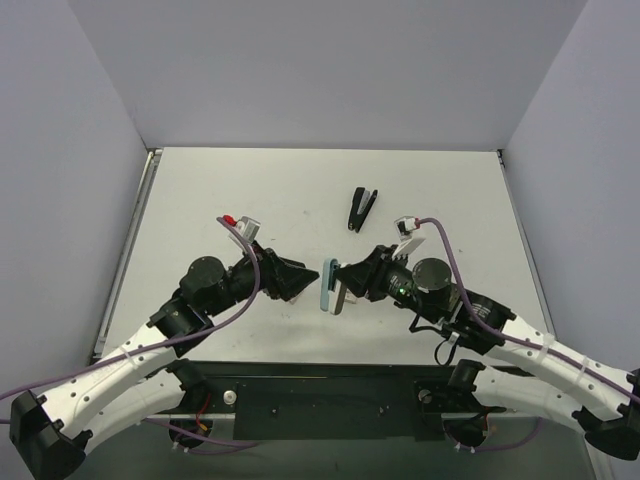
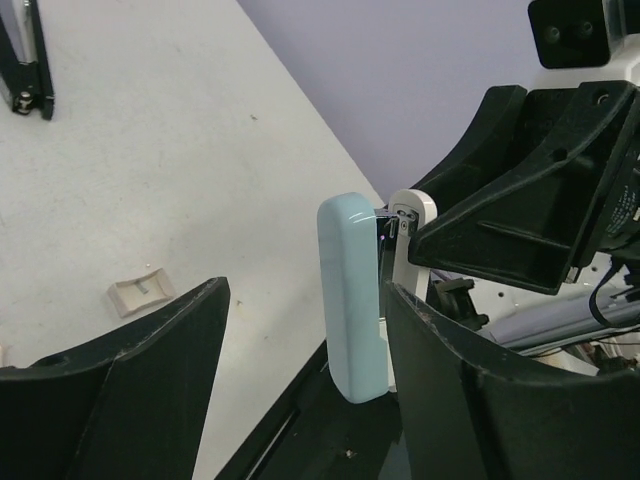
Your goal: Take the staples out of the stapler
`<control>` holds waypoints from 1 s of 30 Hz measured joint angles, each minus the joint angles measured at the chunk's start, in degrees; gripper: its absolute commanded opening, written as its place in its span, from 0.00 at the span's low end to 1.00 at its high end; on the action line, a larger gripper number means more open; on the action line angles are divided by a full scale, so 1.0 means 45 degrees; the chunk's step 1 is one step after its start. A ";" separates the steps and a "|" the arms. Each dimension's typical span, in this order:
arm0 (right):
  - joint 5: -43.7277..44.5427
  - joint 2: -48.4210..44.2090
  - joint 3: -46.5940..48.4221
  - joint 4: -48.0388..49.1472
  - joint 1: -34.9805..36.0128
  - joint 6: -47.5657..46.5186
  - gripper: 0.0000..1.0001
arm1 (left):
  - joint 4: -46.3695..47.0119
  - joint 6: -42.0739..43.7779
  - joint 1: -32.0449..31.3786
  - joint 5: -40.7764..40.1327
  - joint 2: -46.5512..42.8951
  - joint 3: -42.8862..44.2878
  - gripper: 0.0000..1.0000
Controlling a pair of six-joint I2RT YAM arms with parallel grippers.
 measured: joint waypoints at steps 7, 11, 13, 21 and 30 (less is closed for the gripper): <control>-0.1569 -0.1005 0.0680 -0.1710 0.0000 -0.1141 0.00 | 0.2365 -0.0622 0.0000 0.1627 0.0000 -0.1039 0.80; -0.2526 -0.1394 0.1166 -0.2676 -0.0005 -0.1817 0.00 | 0.3725 -0.1277 0.0000 0.2487 0.0189 -0.1549 0.82; -0.3050 -0.1365 0.1603 -0.3109 0.0000 -0.2161 0.00 | 0.4303 -0.1632 0.0000 0.2885 0.0374 -0.1559 0.82; -0.4741 -0.0729 0.2171 -0.3449 0.0000 -0.2968 0.00 | 0.6917 -0.3036 0.0000 0.4177 0.0690 -0.2059 0.83; -0.5484 -0.0631 0.2166 -0.3366 0.0000 -0.3206 0.00 | 0.7854 -0.3458 0.0000 0.4809 0.0461 -0.2356 0.83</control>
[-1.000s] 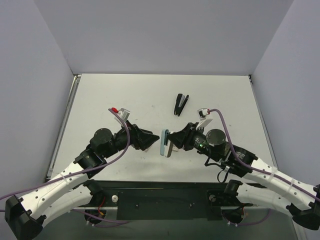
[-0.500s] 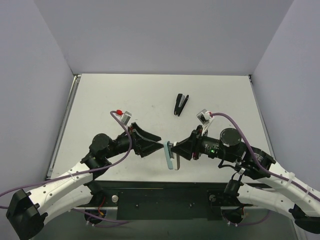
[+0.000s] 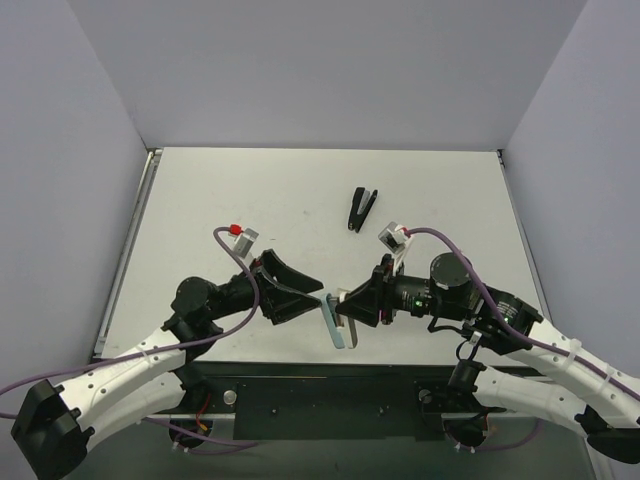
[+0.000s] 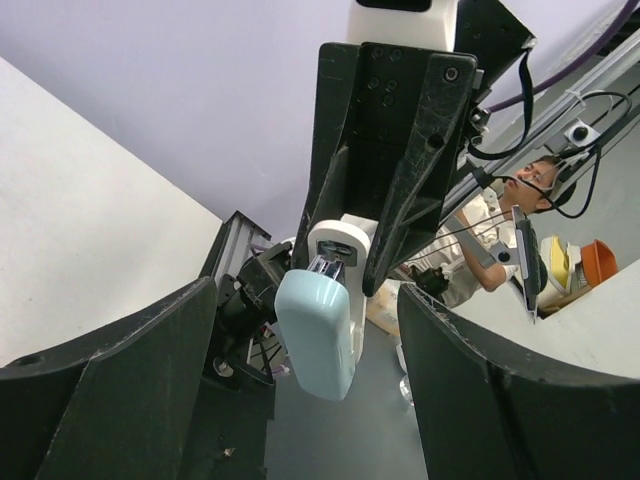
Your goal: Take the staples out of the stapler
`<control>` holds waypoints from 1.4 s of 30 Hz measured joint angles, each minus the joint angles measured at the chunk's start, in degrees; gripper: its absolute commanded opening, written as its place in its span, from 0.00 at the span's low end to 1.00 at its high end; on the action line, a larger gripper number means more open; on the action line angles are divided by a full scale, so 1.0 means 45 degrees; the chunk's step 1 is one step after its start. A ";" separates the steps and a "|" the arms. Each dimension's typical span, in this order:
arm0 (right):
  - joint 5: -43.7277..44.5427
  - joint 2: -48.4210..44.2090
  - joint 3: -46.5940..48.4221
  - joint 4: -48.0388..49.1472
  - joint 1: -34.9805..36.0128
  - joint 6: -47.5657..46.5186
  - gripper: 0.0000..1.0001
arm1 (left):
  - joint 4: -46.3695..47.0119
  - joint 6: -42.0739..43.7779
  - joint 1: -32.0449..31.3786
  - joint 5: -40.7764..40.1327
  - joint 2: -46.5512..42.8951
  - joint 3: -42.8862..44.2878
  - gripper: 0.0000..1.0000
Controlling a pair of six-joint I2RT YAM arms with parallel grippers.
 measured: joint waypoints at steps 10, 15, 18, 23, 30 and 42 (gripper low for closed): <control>-0.0262 0.0398 -0.0005 0.1802 -0.0005 0.0617 0.00 | 0.1273 -0.0291 -0.0005 0.0233 -0.0199 -0.0534 0.83; -0.0393 0.1035 -0.0005 0.2380 0.0000 0.0865 0.00 | 0.1554 -0.0267 -0.0005 0.0330 -0.0544 -0.0539 0.83; -0.0408 0.1229 -0.0005 0.2574 -0.0005 0.1015 0.00 | 0.1661 -0.0248 -0.0015 0.0359 -0.0748 -0.0539 0.81; -0.0408 0.1175 -0.0010 0.3011 0.0000 0.1239 0.00 | 0.1802 -0.0272 -0.0015 0.0427 -0.0787 -0.0539 0.71; -0.0389 0.1069 -0.0097 0.3555 0.0005 0.1642 0.00 | 0.1957 -0.0277 -0.0010 0.0452 -0.0787 -0.0539 0.51; -0.0544 0.0753 -0.0457 0.3954 0.0024 0.1768 0.02 | 0.1826 -0.0457 -0.0024 0.0418 -0.0874 -0.0539 0.00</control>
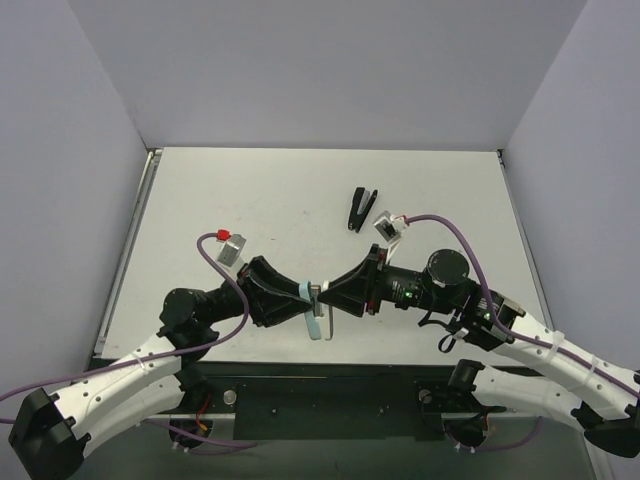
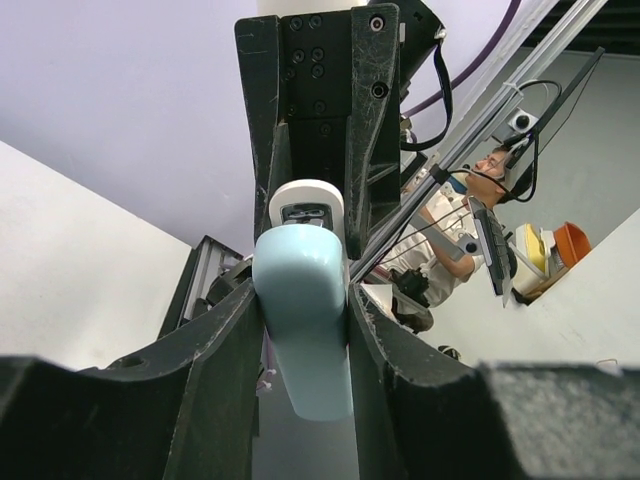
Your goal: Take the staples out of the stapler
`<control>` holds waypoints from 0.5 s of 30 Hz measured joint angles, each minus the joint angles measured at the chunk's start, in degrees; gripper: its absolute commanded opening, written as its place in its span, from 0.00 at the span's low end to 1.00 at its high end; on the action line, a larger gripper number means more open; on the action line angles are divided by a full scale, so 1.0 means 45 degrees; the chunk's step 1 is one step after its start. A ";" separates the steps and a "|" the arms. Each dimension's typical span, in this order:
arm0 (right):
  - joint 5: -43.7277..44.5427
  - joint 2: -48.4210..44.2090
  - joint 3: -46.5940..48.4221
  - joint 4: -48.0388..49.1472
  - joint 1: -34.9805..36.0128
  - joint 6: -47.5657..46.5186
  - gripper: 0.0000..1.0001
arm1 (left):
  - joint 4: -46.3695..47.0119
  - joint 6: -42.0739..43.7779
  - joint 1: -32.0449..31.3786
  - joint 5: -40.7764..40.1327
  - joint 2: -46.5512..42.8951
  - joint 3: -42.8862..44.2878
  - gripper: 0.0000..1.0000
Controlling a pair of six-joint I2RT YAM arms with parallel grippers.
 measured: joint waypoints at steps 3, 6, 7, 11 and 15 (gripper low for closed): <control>0.0024 -0.0121 -0.0146 -0.0034 0.0010 -0.0053 0.27 | -0.0316 0.0034 -0.0049 0.0005 -0.0053 0.0000 0.00; 0.0262 -0.0384 -0.0228 -0.0486 0.0015 -0.0301 0.44 | -0.1122 0.0359 -0.0068 -0.0005 -0.0223 0.0034 0.00; 0.0442 -0.0559 -0.0223 -0.0801 0.0005 -0.0427 0.48 | -0.1564 0.0573 -0.0063 0.0005 -0.0350 0.0083 0.00; 0.1326 -0.1360 -0.0049 -0.2234 -0.0068 -0.1088 0.53 | -0.2905 0.1394 -0.0049 0.0146 -0.0656 0.0559 0.00; 0.1894 -0.1865 0.0486 -0.3468 -0.0121 -0.1739 0.56 | -0.3531 0.1851 -0.0049 0.0379 -0.0631 0.0816 0.00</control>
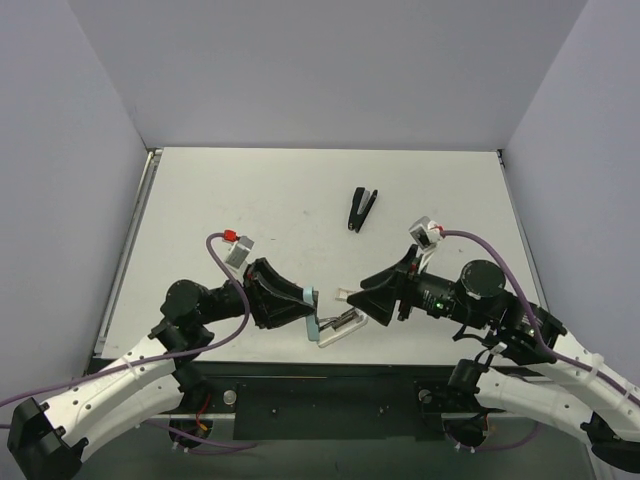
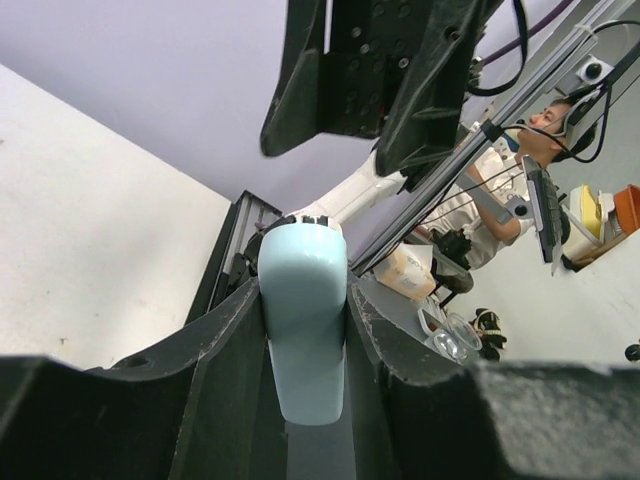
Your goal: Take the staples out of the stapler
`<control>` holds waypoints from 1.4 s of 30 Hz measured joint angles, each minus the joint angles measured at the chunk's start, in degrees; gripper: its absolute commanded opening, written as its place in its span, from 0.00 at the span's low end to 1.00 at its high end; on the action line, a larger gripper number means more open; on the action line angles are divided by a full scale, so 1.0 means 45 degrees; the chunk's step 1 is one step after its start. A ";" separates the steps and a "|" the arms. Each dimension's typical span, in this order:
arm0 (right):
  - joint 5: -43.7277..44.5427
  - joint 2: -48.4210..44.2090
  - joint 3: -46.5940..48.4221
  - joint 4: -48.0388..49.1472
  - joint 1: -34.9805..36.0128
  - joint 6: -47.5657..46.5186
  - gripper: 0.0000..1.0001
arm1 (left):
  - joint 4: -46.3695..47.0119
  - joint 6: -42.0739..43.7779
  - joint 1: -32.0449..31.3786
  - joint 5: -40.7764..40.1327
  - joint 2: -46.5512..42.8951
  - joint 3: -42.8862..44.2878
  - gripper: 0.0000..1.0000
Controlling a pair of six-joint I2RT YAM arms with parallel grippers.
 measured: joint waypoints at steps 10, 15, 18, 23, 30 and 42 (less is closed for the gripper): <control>0.0126 -0.0155 0.0364 -0.1263 -0.0063 -0.0850 0.56 | -0.1676 0.1078 0.0000 0.0486 0.0141 0.0180 0.00; 0.0126 0.0165 0.0379 -0.1656 -0.0063 -0.1166 0.56 | -0.2229 0.1666 0.0000 0.0549 0.0223 0.0238 0.00; 0.0121 0.0350 0.0379 -0.1841 -0.0063 -0.1394 0.56 | -0.2579 0.1933 0.0000 0.0573 0.0311 0.0301 0.00; -0.0024 0.0690 0.0481 -0.2278 -0.0063 -0.1885 0.55 | -0.2958 0.2361 0.0000 0.0675 0.0442 0.0471 0.00; 0.0879 0.1175 0.0583 -0.2749 -0.0063 -0.2856 0.52 | -0.3886 0.3351 0.0000 -0.0019 0.0481 0.0792 0.00; 0.2798 0.2671 0.0563 -0.2390 -0.0044 -0.4741 0.35 | -0.5955 0.5314 0.0000 -0.2778 0.1938 0.2361 0.00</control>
